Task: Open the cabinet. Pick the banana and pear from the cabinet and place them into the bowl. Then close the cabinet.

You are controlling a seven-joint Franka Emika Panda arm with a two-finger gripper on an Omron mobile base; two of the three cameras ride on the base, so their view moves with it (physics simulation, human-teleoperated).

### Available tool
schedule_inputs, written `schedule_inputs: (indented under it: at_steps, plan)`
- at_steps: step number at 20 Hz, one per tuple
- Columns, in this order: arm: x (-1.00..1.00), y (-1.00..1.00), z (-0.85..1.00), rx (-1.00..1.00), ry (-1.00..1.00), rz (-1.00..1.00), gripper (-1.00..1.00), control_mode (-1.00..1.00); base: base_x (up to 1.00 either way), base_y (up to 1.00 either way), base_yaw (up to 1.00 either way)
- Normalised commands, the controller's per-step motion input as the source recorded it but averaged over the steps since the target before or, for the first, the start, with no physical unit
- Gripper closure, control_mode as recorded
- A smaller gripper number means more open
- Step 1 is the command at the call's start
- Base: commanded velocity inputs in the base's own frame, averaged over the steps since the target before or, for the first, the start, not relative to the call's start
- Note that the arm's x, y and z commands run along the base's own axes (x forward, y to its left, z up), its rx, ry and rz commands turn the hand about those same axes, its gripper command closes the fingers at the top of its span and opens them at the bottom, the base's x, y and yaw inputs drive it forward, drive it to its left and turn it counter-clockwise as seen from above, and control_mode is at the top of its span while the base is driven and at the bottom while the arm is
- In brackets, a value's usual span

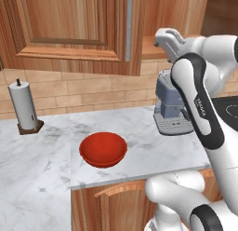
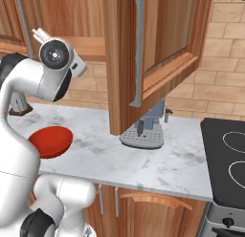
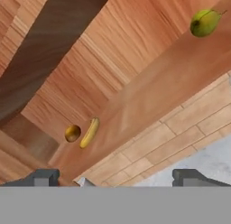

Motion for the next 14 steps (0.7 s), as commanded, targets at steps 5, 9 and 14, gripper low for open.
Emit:
schedule_inputs:
  at_steps: [5,9,14]
  plan:
    - [0.23,-0.01,0.00,0.20,0.16,0.11,-1.00,-1.00,0.00,0.00,0.00]
    - [0.18,0.00,0.00,0.19,0.07,0.12,-1.00,-1.00,0.00,0.00,0.00]
    - [0.31,0.08,-0.11,0.13,0.01,0.11,-1.00,-1.00,0.00,0.00,0.00]
